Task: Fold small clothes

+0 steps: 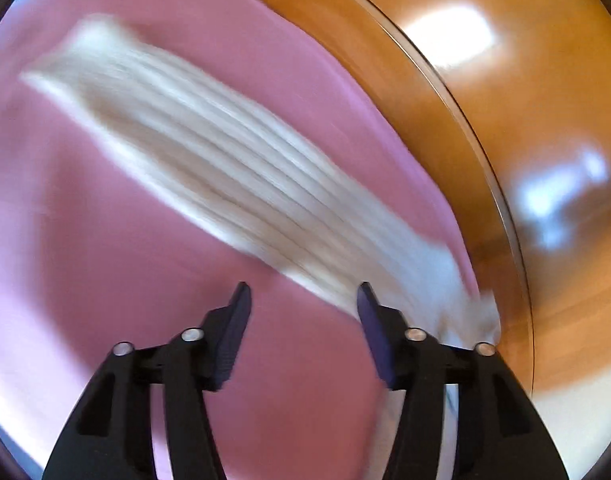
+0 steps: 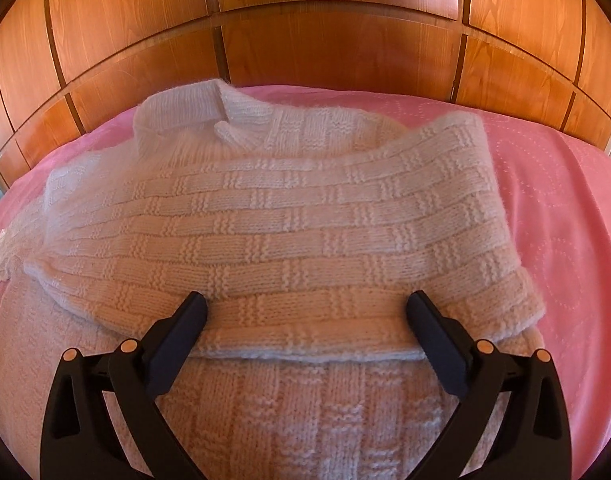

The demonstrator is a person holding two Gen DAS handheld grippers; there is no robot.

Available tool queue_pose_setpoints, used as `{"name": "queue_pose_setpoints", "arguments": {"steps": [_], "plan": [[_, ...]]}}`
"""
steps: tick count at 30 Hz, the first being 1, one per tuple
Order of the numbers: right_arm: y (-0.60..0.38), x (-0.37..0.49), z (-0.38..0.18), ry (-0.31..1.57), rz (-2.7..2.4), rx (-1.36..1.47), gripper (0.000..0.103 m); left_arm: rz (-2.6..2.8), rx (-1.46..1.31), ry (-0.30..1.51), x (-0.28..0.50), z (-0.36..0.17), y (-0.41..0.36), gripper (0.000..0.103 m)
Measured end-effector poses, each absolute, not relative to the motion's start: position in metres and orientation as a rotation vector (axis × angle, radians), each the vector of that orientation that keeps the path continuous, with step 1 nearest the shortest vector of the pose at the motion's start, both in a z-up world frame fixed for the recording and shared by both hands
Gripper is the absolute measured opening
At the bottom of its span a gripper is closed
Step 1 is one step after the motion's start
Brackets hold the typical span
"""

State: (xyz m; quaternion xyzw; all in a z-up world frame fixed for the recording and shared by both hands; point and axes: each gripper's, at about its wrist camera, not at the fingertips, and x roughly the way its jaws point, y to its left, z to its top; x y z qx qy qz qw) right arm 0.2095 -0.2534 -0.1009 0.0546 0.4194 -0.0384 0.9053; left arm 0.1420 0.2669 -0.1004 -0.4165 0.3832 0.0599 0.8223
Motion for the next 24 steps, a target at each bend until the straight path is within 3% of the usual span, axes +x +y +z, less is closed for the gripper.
{"name": "queue_pose_setpoints", "arguments": {"steps": [5, 12, 15, 17, 24], "plan": [[-0.254, 0.209, -0.100, 0.867, -0.082, 0.109, 0.100, 0.243, -1.061, 0.749, 0.127, -0.113, 0.336, 0.054], [-0.254, 0.209, -0.101, 0.867, -0.081, 0.108, 0.100, 0.292, -1.156, 0.696, 0.143, -0.122, 0.370, 0.053], [-0.254, 0.209, -0.101, 0.867, -0.081, 0.108, 0.100, 0.333, -1.181, 0.696, 0.159, -0.128, 0.376, 0.038], [-0.254, 0.209, -0.101, 0.867, -0.080, 0.108, 0.100, 0.366, -1.173, 0.713, 0.162, -0.130, 0.385, 0.010], [-0.252, 0.210, -0.101, 0.865, -0.080, 0.108, 0.100, 0.253, -0.970, 0.650, 0.173, -0.073, 0.351, 0.007]]}}
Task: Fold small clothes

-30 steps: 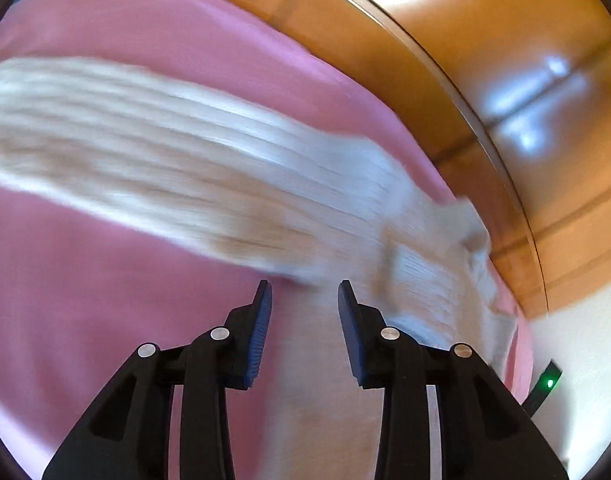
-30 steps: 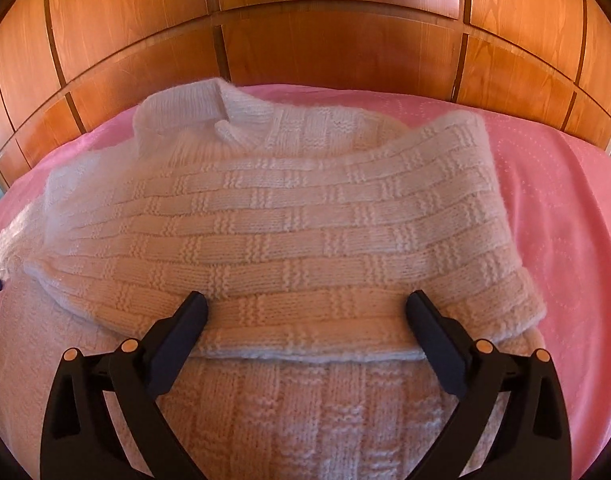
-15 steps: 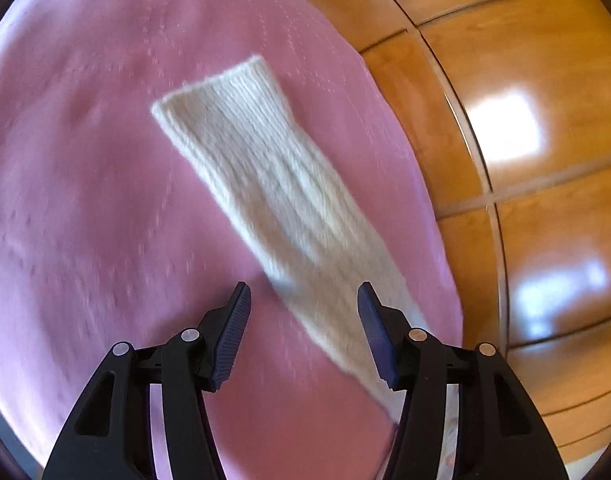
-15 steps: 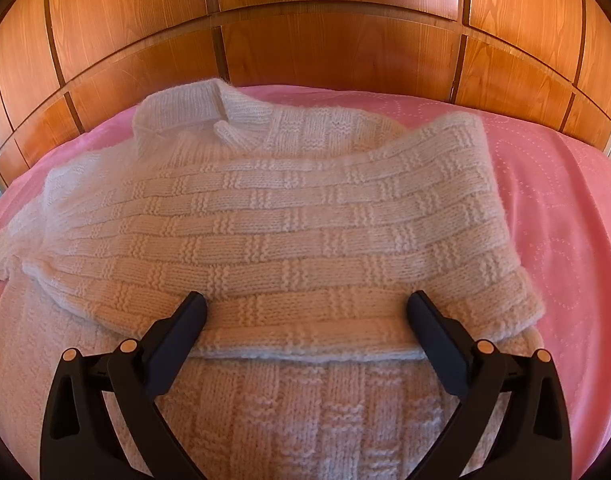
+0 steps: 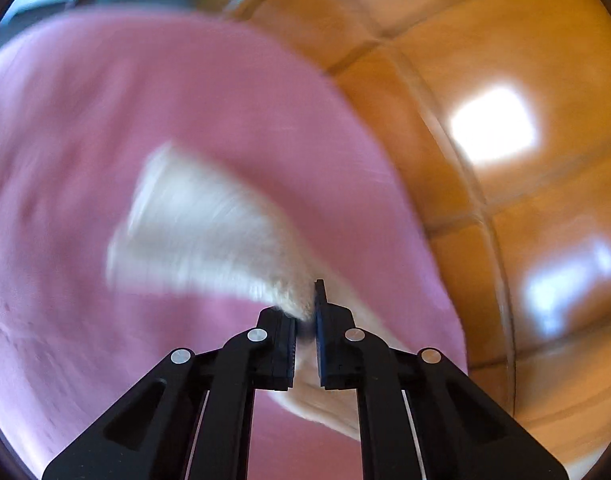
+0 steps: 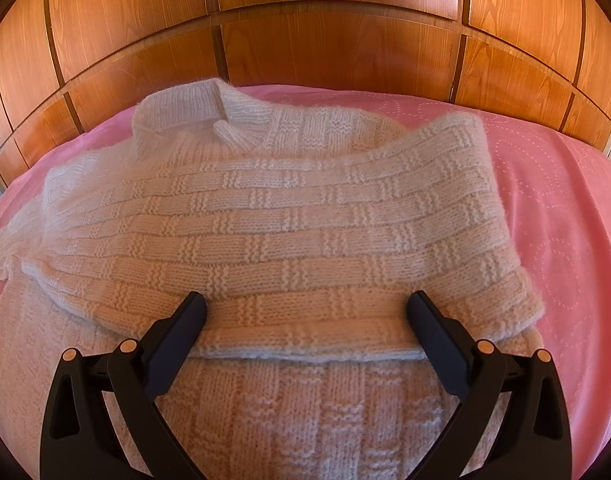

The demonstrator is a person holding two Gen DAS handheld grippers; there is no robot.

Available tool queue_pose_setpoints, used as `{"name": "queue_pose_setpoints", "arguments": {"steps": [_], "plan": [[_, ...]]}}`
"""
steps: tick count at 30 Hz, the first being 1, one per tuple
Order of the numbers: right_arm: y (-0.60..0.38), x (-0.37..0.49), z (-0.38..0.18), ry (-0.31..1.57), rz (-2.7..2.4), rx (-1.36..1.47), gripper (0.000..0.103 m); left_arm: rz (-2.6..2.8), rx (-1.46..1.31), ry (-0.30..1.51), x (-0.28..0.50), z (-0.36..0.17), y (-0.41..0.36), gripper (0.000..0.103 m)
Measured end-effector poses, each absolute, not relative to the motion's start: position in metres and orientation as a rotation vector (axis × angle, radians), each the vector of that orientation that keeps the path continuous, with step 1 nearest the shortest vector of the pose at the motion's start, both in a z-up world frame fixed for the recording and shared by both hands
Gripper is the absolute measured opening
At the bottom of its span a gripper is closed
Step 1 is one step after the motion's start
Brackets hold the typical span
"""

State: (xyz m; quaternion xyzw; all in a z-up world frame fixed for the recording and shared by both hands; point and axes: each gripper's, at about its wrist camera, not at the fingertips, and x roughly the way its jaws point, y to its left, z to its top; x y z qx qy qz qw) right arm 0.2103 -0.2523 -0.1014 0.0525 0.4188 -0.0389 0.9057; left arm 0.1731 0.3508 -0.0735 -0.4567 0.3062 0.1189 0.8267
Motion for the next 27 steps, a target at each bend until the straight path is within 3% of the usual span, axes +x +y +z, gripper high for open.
{"name": "queue_pose_setpoints", "arguments": {"steps": [3, 8, 17, 18, 20, 22, 25, 27], "plan": [[-0.253, 0.210, -0.102, 0.864, -0.079, 0.111, 0.100, 0.104, -0.809, 0.633, 0.187, -0.035, 0.288, 0.007], [-0.255, 0.210, -0.102, 0.862, -0.076, 0.117, 0.100, -0.143, -0.656, 0.669, 0.210, -0.015, 0.177, 0.007], [-0.264, 0.208, -0.101, 0.855, -0.063, 0.138, 0.100, -0.348, -0.403, 0.888, 0.240, -0.059, 0.015, 0.007], [-0.265, 0.207, -0.101, 0.854, -0.062, 0.140, 0.100, -0.338, -0.377, 0.907, 0.241, -0.066, 0.008, 0.011], [-0.263, 0.206, -0.101, 0.851, -0.059, 0.143, 0.100, -0.335, -0.353, 0.923, 0.229, -0.074, -0.002, 0.035], [-0.263, 0.205, -0.101, 0.850, -0.058, 0.146, 0.100, -0.297, -0.297, 0.914, 0.221, -0.078, -0.004, 0.044], [-0.263, 0.204, -0.100, 0.849, -0.058, 0.147, 0.101, -0.244, -0.222, 0.891, 0.200, -0.078, 0.000, 0.045], [-0.264, 0.203, -0.100, 0.849, -0.057, 0.149, 0.101, -0.211, -0.205, 0.886, 0.187, -0.079, 0.008, 0.054]]}}
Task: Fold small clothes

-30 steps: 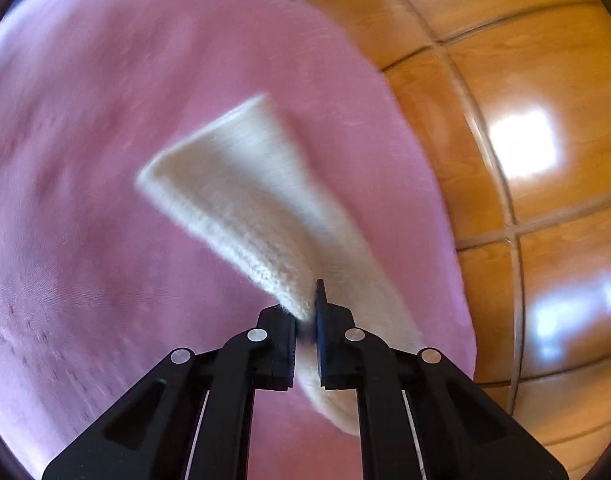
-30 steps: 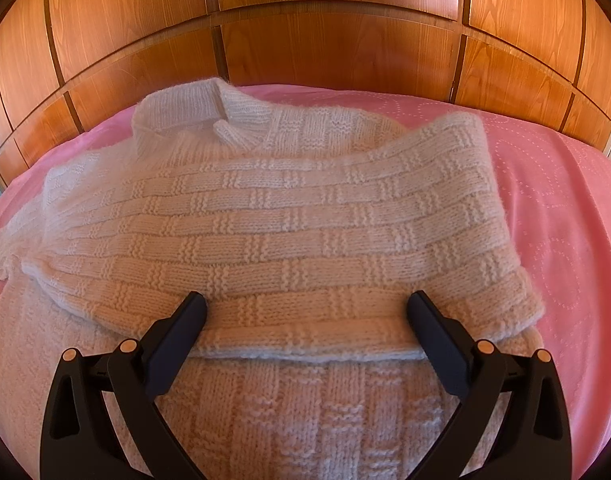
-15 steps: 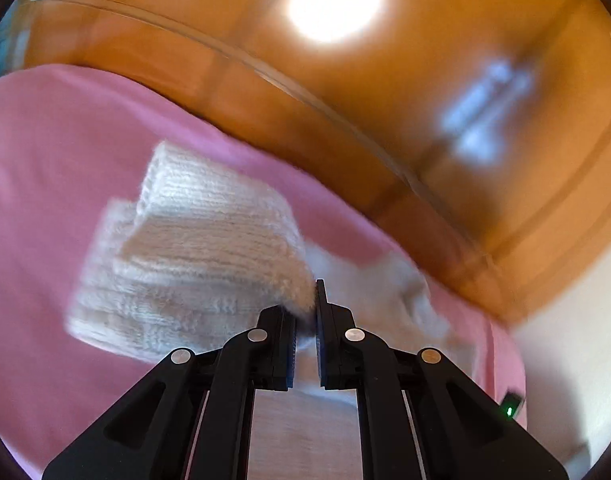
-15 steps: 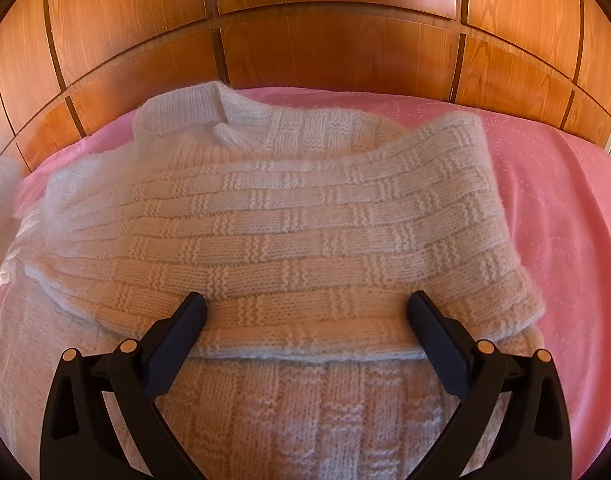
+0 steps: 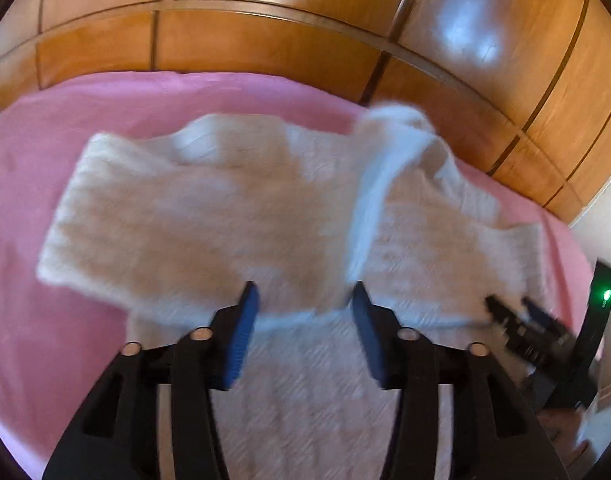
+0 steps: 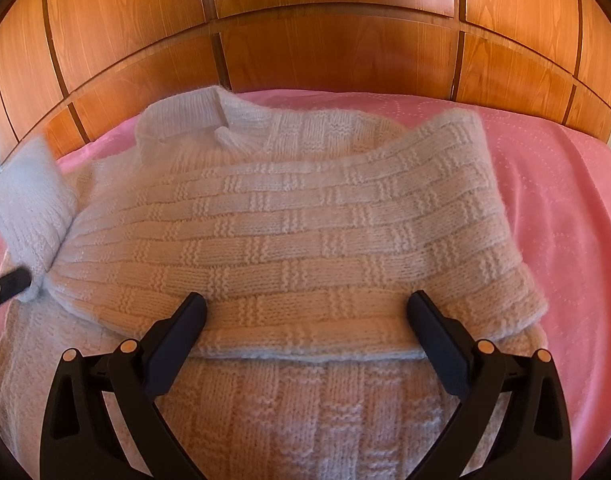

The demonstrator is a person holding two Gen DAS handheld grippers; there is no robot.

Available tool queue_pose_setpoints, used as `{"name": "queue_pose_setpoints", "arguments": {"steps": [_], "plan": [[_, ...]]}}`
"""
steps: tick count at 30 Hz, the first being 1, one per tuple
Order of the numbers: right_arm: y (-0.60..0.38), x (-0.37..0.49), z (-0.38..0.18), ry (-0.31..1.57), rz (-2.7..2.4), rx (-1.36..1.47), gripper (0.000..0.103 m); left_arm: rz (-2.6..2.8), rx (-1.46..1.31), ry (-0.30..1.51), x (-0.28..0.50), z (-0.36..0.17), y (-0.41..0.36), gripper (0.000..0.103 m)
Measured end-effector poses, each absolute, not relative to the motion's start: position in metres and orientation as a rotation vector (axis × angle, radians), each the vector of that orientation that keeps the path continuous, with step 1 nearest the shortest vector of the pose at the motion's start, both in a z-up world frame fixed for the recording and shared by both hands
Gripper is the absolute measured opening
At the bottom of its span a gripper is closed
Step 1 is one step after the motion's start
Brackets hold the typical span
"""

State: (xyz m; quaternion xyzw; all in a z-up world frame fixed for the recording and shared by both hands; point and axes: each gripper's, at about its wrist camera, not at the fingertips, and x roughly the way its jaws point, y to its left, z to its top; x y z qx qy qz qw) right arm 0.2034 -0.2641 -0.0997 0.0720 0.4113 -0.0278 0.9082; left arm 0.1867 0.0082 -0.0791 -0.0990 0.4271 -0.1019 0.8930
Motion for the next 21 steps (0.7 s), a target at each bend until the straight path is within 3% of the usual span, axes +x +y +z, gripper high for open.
{"name": "queue_pose_setpoints", "arguments": {"steps": [7, 11, 21], "plan": [[-0.265, 0.203, -0.100, 0.848, -0.057, 0.149, 0.101, -0.094, -0.049, 0.854, 0.149, -0.112, 0.014, 0.058], [-0.265, 0.203, -0.100, 0.848, -0.057, 0.150, 0.101, -0.103, -0.043, 0.842, 0.148, -0.112, 0.012, 0.066], [-0.262, 0.206, -0.098, 0.865, -0.070, 0.123, 0.101, -0.116, -0.049, 0.839, 0.150, -0.114, 0.008, 0.071]]}}
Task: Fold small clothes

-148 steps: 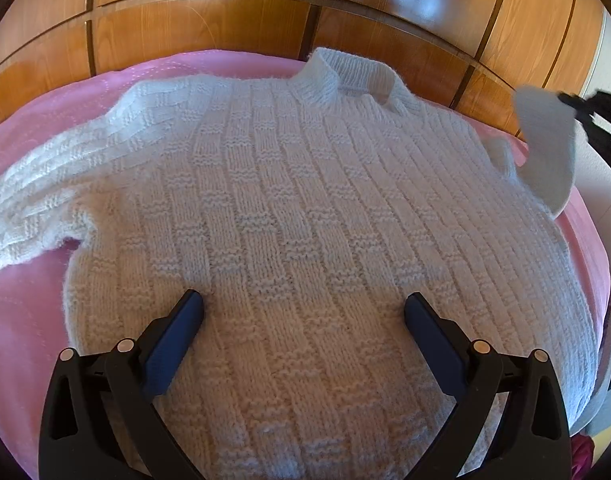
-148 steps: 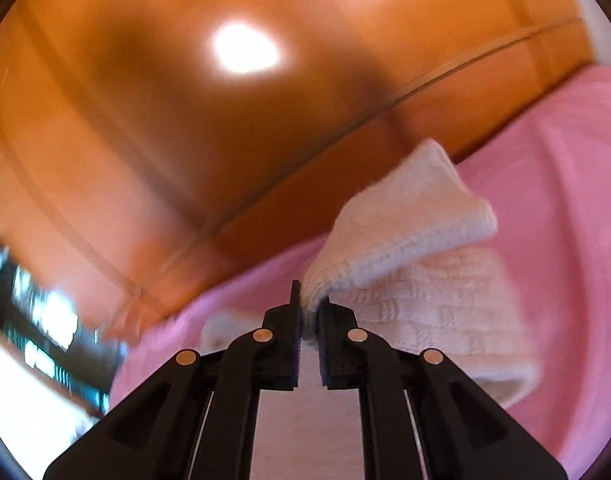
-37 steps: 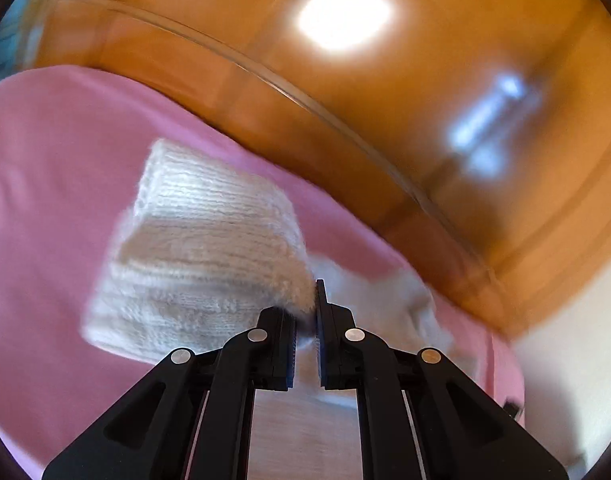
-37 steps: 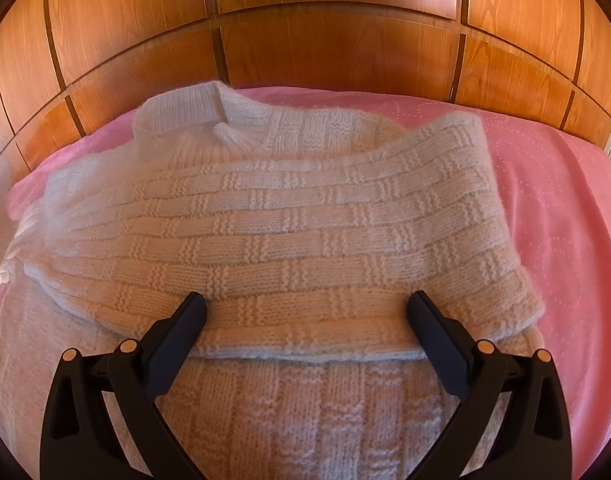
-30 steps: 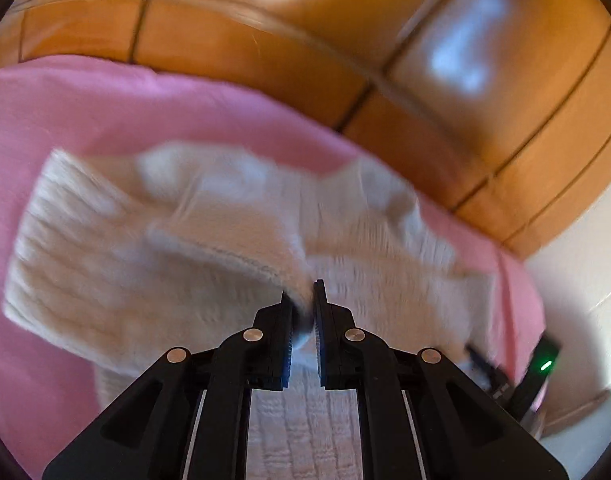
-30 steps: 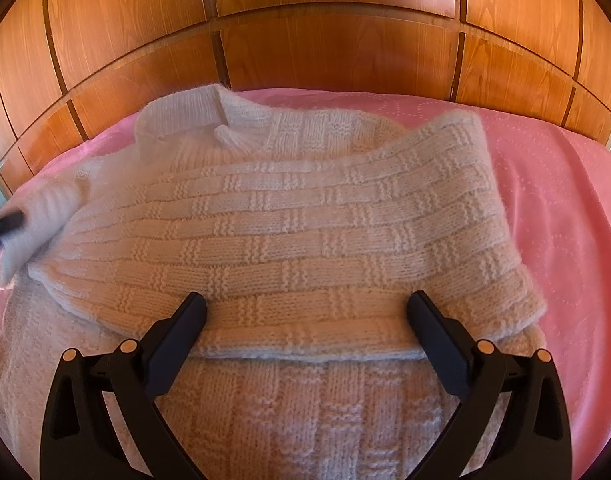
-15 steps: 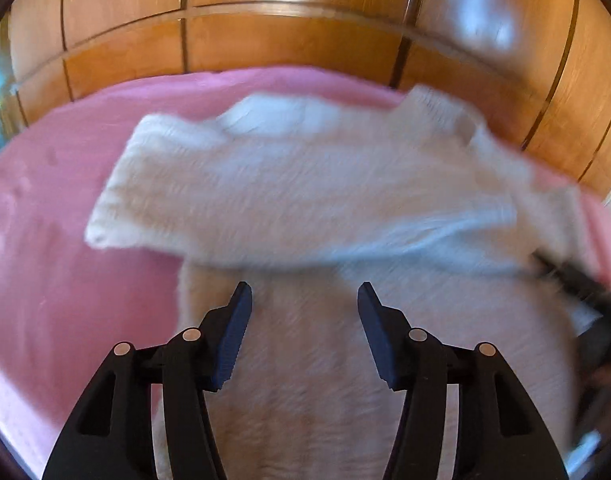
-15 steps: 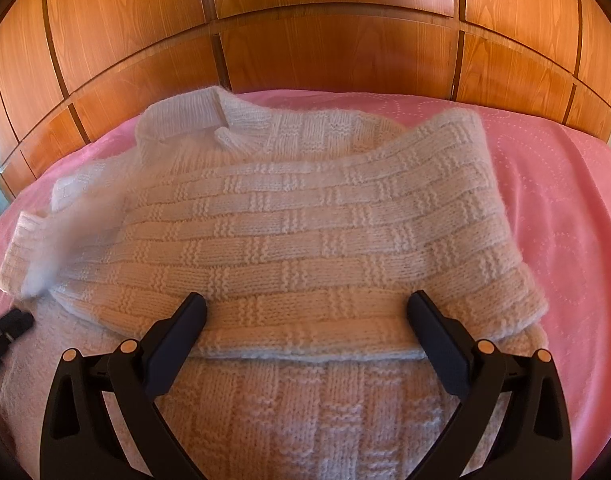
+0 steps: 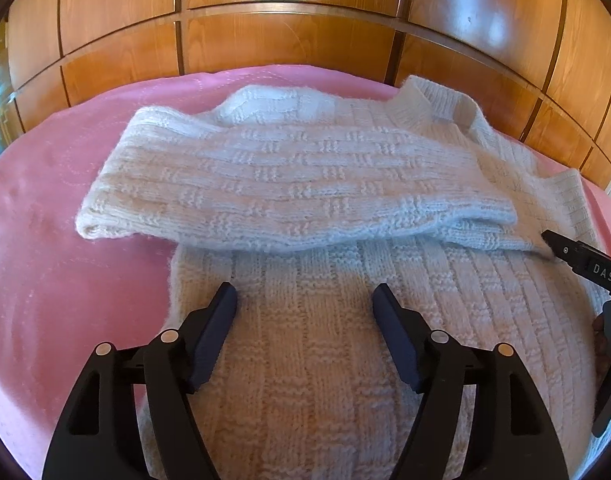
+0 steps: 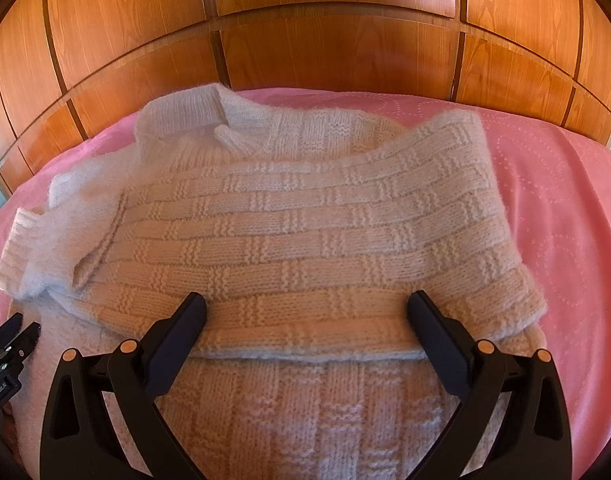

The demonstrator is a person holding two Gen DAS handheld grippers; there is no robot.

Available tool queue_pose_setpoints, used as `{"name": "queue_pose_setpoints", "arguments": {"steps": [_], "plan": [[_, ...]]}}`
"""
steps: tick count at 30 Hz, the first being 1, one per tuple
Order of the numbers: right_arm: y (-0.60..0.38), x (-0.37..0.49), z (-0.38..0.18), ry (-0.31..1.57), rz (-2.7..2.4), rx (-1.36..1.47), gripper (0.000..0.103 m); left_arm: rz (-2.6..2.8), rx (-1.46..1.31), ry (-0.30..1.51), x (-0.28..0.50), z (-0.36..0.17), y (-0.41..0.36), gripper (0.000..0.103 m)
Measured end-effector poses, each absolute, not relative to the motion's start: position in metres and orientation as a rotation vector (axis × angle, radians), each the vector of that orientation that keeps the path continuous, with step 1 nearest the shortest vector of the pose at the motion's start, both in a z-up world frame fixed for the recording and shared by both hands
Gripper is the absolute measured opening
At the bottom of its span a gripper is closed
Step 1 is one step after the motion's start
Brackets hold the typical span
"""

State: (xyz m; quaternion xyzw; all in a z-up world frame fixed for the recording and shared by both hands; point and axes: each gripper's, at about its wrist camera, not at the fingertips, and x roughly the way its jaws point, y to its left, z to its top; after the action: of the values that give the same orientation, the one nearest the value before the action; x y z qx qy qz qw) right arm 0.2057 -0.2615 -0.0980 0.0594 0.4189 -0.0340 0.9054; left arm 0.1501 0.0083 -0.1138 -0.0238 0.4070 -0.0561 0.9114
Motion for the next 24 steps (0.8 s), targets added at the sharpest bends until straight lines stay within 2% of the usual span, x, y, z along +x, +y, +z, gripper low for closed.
{"name": "queue_pose_setpoints", "arguments": {"steps": [5, 11, 12, 13, 15, 22, 23, 24], "plan": [[-0.254, 0.209, -0.090, 0.880, -0.087, 0.088, 0.100, -0.121, -0.055, 0.838, 0.151, -0.115, 0.008, 0.072], [-0.236, 0.205, -0.059, 0.802, 0.048, 0.188, 0.100, -0.123, -0.059, 0.836, 0.150, -0.115, 0.009, 0.072], [-0.232, 0.206, -0.056, 0.799, 0.078, 0.215, 0.096, -0.123, -0.060, 0.836, 0.150, -0.115, 0.008, 0.072], [-0.227, 0.208, -0.053, 0.804, 0.128, 0.262, 0.087, -0.123, -0.061, 0.836, 0.150, -0.115, 0.008, 0.072], [-0.215, 0.218, -0.051, 0.835, 0.221, 0.334, 0.077, -0.127, -0.064, 0.835, 0.150, -0.115, 0.008, 0.073], [-0.163, 0.255, -0.075, 0.954, 0.310, 0.373, 0.056, -0.140, -0.072, 0.836, 0.150, -0.116, 0.008, 0.077], [-0.156, 0.263, -0.082, 0.981, 0.299, 0.367, 0.051, -0.141, -0.073, 0.836, 0.151, -0.116, 0.008, 0.078], [-0.152, 0.265, -0.085, 0.990, 0.289, 0.357, 0.040, -0.142, -0.073, 0.836, 0.151, -0.116, 0.008, 0.078]]}}
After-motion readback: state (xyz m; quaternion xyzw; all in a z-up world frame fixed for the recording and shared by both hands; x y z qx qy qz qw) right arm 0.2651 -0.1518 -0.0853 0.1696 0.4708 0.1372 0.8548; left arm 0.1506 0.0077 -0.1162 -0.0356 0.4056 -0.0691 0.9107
